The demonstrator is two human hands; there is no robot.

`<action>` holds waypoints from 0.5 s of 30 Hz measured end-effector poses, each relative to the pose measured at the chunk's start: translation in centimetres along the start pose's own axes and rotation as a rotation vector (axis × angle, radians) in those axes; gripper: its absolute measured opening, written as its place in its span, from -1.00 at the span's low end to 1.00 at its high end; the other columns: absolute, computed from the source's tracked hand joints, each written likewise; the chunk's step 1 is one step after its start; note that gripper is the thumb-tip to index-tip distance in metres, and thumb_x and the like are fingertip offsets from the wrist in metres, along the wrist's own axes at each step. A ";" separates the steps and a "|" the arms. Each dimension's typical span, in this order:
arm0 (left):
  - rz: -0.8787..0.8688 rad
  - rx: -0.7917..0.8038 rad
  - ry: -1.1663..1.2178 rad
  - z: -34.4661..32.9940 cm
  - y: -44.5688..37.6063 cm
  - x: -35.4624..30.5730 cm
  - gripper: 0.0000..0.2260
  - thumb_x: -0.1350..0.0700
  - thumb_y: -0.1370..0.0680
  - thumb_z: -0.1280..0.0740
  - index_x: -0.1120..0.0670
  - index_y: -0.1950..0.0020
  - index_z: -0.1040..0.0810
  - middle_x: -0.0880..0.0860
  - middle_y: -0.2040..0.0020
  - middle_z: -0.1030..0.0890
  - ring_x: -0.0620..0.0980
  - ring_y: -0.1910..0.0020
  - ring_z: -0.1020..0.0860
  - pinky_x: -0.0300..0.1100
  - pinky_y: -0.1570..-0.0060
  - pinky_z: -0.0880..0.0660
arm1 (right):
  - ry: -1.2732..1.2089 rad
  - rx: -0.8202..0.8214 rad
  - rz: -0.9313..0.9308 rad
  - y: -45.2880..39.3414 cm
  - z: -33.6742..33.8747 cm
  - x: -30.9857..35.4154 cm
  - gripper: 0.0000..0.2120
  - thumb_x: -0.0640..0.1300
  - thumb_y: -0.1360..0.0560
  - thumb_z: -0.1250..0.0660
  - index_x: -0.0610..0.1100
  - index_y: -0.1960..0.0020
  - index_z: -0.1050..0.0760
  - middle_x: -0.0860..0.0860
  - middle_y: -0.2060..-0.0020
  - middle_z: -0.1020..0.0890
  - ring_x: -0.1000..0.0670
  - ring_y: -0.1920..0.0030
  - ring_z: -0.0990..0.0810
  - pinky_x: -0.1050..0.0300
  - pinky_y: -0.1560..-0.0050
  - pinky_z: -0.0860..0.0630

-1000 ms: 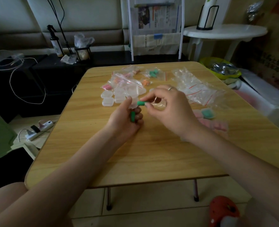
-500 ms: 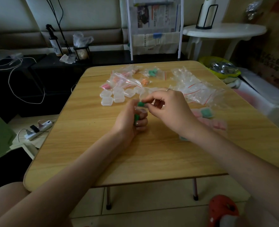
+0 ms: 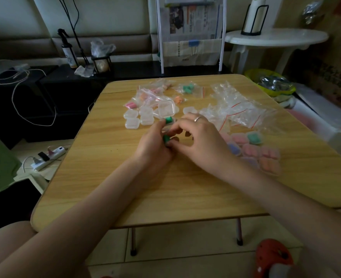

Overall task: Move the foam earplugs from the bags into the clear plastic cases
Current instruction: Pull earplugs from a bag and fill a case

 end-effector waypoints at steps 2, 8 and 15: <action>0.057 0.015 0.118 -0.2 0.2 0.0 -0.79 0.10 -0.63 -0.10 0.15 -0.05 -0.48 0.03 0.29 -0.48 -0.12 0.40 -0.44 -0.30 0.37 -0.39 | 0.069 -0.024 0.004 0.3 -0.3 0.1 -0.80 -0.11 -0.40 -0.47 -0.15 0.01 -0.62 0.02 0.12 -0.54 0.03 0.04 -0.46 0.05 0.09 -0.49; 0.084 0.057 0.180 -0.1 -0.2 0.3 -0.74 0.06 -0.64 -0.09 0.14 -0.19 -0.47 0.08 0.18 -0.45 -0.07 0.27 -0.40 -0.23 0.18 -0.33 | 0.147 -0.061 -0.086 0.7 -0.5 0.3 -0.78 -0.01 -0.38 -0.48 -0.09 0.02 -0.64 0.02 0.11 -0.56 -0.03 -0.03 -0.48 0.04 0.05 -0.48; 0.050 0.154 0.150 -1.0 0.6 0.0 -0.76 0.09 -0.64 -0.04 0.14 0.02 -0.46 0.07 0.19 -0.48 -0.07 0.28 -0.40 -0.20 0.18 -0.36 | -0.003 -0.028 -0.209 0.4 0.0 -0.2 -0.90 -0.14 -0.40 -0.43 -0.14 0.11 -0.60 0.01 0.12 -0.51 0.02 0.05 -0.46 0.16 0.11 -0.41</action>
Point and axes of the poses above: each hand's wrist, its own y-axis away from the middle knuckle, its own z-axis out of the back of the hand, x = y × z, the point moved 4 cm from there along -y, towards the middle knuckle
